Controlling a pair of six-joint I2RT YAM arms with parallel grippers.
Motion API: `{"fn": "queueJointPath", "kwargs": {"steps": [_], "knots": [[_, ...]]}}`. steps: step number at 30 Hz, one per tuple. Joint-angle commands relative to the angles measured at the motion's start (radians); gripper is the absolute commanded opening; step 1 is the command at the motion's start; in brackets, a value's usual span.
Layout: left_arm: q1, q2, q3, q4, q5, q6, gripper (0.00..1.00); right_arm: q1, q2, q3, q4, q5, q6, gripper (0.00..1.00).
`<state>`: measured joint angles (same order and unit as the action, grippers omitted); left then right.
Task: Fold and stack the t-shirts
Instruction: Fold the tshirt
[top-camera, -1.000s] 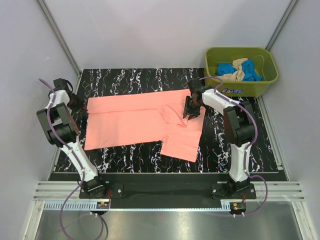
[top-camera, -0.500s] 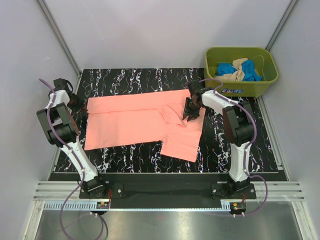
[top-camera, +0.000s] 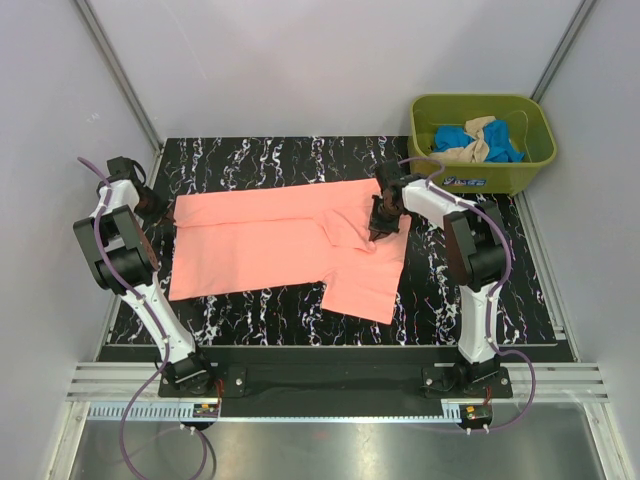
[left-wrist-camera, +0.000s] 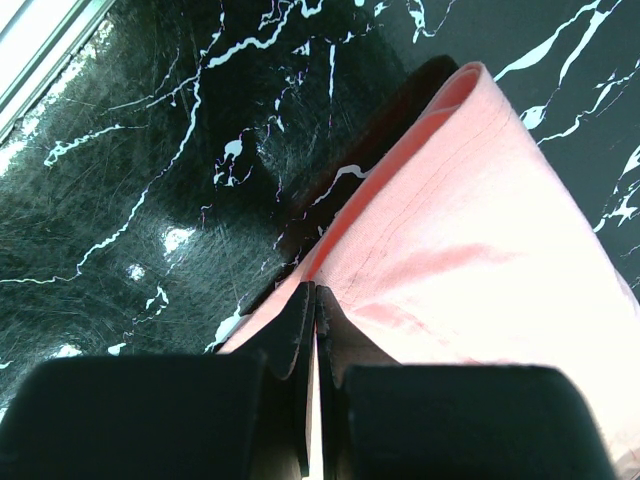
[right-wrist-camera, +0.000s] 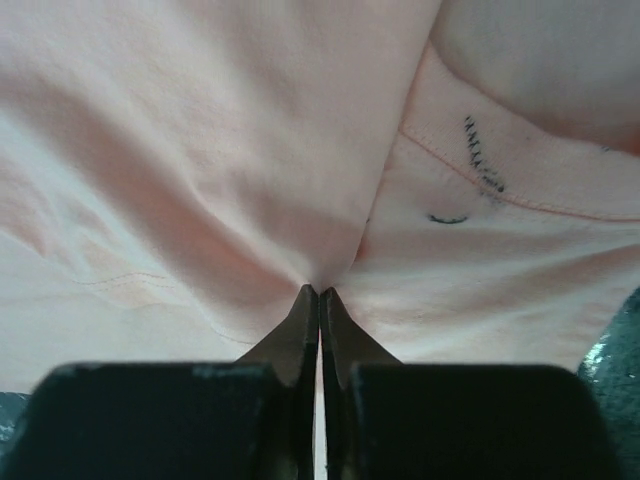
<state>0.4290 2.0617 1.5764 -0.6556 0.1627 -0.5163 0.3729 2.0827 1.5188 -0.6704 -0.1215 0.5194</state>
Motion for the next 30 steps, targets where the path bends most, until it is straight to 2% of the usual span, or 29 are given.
{"fn": "queueJointPath", "kwargs": {"steps": [1, 8, 11, 16, 23, 30], "knots": [[-0.004, -0.041, 0.01, 0.019, 0.029, 0.013, 0.02, 0.003, -0.039, 0.079, -0.023, 0.083, -0.041, 0.0], [-0.01, -0.058, 0.068, 0.008, 0.041, 0.006, 0.02, 0.001, -0.107, 0.239, -0.061, 0.177, -0.113, 0.0], [-0.013, -0.058, 0.091, 0.013, 0.057, -0.007, 0.02, -0.006, -0.083, 0.325, -0.067, 0.209, -0.143, 0.0], [-0.015, -0.057, 0.119, 0.05, 0.092, -0.033, 0.02, -0.061, -0.003, 0.487, -0.087, 0.166, -0.16, 0.0], [-0.015, -0.04, 0.109, 0.223, 0.158, -0.065, 0.02, -0.118, 0.097, 0.671, -0.014, 0.099, -0.193, 0.0], [-0.015, -0.003, 0.102, 0.39, 0.224, -0.132, 0.02, -0.141, 0.192, 0.785, 0.083, 0.01, -0.196, 0.0]]}}
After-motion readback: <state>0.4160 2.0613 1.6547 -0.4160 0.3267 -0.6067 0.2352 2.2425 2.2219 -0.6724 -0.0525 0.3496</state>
